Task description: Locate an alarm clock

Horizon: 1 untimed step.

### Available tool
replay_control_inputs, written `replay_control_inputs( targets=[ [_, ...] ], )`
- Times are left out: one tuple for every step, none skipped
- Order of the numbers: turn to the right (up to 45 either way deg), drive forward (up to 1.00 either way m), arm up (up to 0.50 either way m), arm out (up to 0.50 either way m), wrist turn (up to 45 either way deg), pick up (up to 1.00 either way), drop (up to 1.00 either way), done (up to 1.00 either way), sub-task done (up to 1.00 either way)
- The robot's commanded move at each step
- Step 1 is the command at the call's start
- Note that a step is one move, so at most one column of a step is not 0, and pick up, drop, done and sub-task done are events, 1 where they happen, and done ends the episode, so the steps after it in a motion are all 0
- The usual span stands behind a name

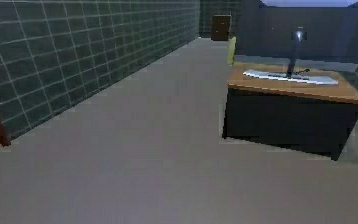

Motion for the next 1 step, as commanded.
replay_control_inputs(
  targets=[
    [-3.0, 0.00, 0.00, 0.00, 0.0, 0.00, 0.00, 0.00, 0.00]
  ],
)
